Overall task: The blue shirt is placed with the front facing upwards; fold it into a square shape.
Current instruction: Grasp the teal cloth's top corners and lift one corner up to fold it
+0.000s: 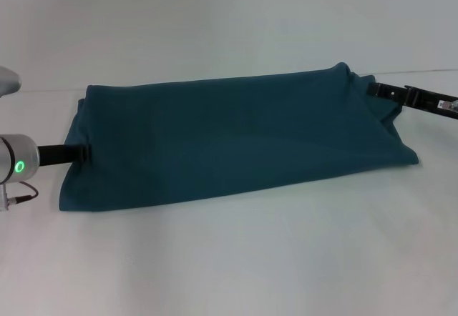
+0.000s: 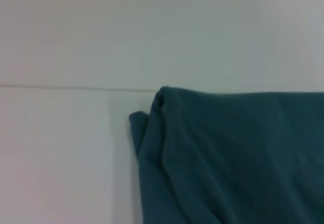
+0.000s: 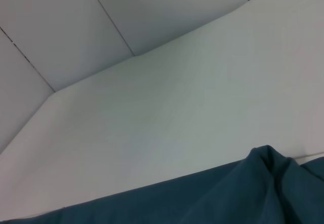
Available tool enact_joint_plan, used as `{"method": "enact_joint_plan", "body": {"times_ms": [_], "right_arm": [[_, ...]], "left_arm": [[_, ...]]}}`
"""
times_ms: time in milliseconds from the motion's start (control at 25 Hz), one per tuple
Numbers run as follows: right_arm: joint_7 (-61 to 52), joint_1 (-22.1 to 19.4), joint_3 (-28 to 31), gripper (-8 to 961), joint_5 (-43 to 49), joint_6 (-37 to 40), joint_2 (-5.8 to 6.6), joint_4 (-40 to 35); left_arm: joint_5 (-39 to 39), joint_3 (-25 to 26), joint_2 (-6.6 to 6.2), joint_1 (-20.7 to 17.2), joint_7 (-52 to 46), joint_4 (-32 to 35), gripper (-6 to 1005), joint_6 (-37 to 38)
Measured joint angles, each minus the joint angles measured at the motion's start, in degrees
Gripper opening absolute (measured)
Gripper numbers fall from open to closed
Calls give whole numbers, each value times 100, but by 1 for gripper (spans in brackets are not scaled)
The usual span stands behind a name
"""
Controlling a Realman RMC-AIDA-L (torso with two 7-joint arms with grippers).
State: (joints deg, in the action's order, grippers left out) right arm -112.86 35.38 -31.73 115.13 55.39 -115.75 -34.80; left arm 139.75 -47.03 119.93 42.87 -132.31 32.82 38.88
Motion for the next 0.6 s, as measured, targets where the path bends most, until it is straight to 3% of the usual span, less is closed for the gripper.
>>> {"method": "enact_joint_plan", "body": {"times_ms": [240,600], "right_arm": [[-37,-2,0,812,0,-3,0,0],[-42,-41,0,812,0,-59,0,13]], "left_arm": [[-280,-22,40,1,203,118,18,82],[-327,-33,156,27,265,376,17,276]]}}
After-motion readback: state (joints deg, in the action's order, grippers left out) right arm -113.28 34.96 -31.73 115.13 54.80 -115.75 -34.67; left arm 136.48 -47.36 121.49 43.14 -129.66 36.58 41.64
